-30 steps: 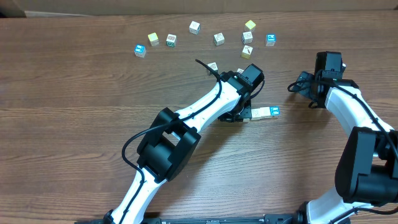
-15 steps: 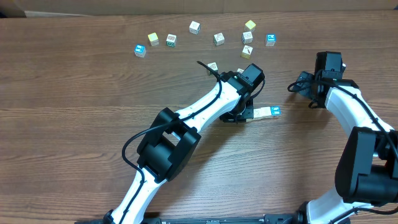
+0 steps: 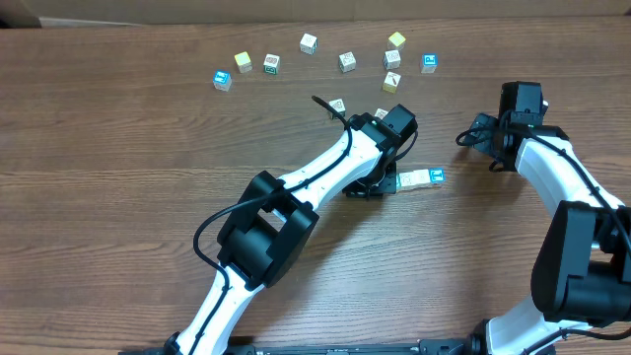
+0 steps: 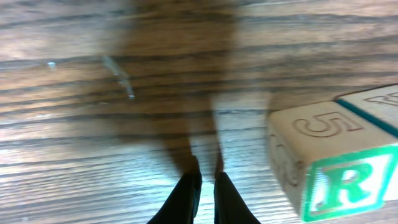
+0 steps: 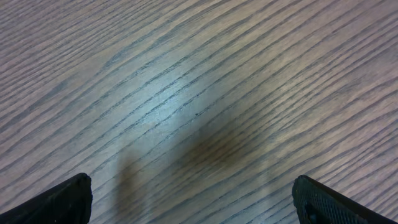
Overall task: Form a horizontal line
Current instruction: 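Open the left gripper and release the 5 block beside the row, then lift the left gripper and retract it up-left toward the arc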
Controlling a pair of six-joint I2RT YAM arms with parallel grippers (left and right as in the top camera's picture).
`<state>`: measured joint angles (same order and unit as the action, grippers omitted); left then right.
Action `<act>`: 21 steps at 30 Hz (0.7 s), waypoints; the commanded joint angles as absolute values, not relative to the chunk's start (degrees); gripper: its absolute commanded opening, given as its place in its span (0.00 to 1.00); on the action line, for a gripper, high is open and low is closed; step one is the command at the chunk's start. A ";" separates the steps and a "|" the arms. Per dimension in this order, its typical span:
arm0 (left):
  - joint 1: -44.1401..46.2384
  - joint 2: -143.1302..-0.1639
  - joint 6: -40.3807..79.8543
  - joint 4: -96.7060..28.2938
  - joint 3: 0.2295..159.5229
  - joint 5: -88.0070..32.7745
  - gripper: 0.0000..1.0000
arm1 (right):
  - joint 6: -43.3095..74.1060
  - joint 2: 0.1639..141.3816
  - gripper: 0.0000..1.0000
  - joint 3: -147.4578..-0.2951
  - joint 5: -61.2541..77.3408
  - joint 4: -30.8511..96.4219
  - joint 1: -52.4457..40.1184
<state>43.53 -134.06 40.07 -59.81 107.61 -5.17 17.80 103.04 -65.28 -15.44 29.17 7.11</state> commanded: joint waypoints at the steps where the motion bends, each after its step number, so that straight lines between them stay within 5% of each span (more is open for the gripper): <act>1: 43.03 -134.61 38.72 -60.42 107.28 0.05 0.09 | 17.74 102.98 1.00 -66.02 -15.75 28.80 7.20; 21: 33.58 -134.61 37.08 -61.56 107.28 3.42 0.04 | 17.72 102.98 1.00 -66.02 -15.75 28.80 7.20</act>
